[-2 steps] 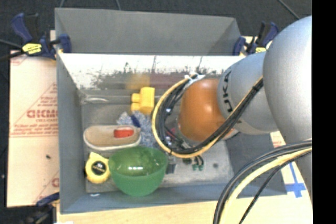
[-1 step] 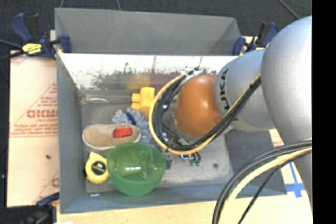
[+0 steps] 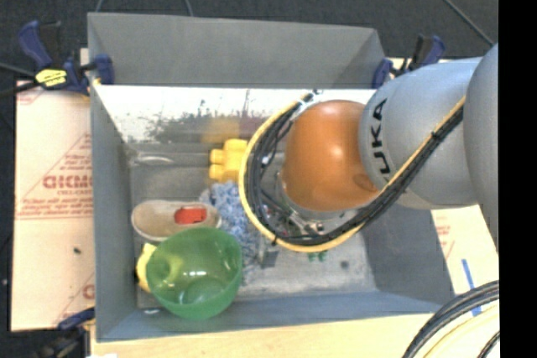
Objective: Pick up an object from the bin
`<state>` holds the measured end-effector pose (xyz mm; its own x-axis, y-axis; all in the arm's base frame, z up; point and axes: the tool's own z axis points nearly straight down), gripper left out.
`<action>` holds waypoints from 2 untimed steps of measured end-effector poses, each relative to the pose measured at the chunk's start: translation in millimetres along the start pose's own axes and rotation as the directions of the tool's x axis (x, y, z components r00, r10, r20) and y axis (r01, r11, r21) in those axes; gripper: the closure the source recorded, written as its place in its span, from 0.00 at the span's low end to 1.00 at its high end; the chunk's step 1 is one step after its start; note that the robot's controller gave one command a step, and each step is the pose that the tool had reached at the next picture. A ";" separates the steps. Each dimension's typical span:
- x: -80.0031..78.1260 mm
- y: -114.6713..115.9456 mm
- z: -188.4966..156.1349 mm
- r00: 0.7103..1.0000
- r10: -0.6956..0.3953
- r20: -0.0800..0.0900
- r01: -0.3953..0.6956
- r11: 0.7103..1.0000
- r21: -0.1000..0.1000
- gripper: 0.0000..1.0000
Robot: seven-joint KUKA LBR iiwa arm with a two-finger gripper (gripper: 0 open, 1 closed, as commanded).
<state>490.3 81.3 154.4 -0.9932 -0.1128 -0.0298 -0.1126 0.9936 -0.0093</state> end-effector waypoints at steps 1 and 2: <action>-16.3 -15.5 -3.3 1.000 0.001 -0.007 -0.001 1.000 0.001 1.00; -64.4 12.4 -20.3 0.869 -0.495 -0.008 0.495 0.869 -0.001 1.00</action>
Offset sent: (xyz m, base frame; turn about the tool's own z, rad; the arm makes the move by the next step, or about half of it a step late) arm 0.0715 0.0312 0.0264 -0.5623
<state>552.2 101.0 176.5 -0.8077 -0.5895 -0.0134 -0.5892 0.8077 -0.0215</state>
